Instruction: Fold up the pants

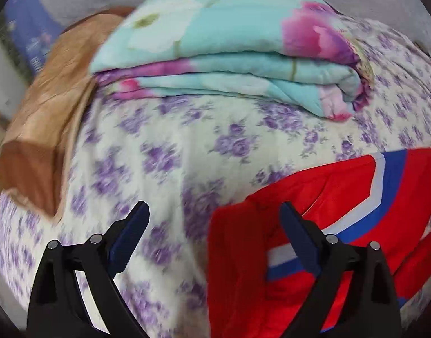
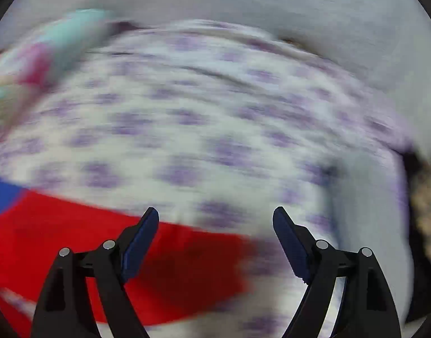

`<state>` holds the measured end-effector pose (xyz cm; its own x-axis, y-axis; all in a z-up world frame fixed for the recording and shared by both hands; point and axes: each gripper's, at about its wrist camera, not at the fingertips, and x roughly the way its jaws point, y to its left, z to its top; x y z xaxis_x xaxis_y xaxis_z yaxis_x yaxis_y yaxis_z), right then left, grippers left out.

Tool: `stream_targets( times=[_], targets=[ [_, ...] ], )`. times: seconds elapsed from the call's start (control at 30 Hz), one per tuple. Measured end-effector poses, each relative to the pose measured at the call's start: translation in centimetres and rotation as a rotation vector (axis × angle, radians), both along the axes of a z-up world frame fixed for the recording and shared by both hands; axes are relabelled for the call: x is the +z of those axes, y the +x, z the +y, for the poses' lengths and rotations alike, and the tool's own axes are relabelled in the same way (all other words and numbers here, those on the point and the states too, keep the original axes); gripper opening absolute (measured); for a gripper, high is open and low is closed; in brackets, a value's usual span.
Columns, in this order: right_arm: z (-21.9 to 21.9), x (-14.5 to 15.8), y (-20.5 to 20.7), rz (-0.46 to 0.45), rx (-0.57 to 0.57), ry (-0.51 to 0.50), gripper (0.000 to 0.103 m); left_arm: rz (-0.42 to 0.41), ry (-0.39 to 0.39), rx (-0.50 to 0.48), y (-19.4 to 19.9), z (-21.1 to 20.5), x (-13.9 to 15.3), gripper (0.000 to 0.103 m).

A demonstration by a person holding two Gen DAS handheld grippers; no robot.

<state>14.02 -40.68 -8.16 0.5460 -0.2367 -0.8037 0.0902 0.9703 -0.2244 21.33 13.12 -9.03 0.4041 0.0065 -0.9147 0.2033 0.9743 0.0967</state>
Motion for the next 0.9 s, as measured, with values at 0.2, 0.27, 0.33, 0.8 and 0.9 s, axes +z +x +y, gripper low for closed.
stream_targets(
  times=[0.2, 0.27, 0.33, 0.8, 0.9],
  targets=[
    [8.0, -0.8, 2.8, 0.004, 0.199, -0.111, 0.084, 0.121, 0.142, -0.203, 1.6, -2.9, -5.2, 0.094],
    [10.0, -1.0, 3.0, 0.008, 0.257, -0.072, 0.084, 0.137, 0.104, -0.242, 1.3, -3.5, -5.5, 0.069],
    [11.8, -1.1, 3.3, 0.030, 0.321, -0.047, 0.084, 0.170, 0.054, -0.308, 0.7, -3.9, -5.6, 0.039],
    [22.3, -6.3, 6.4, 0.321, 0.867, -0.179, 0.065, 0.024, -0.078, -0.392, -2.8, -3.1, 2.5, 0.017],
    [22.9, -6.7, 6.9, 0.375, 0.872, -0.098, 0.032, 0.008, -0.087, -0.385, -3.6, -2.9, 3.5, 0.017]
  ],
)
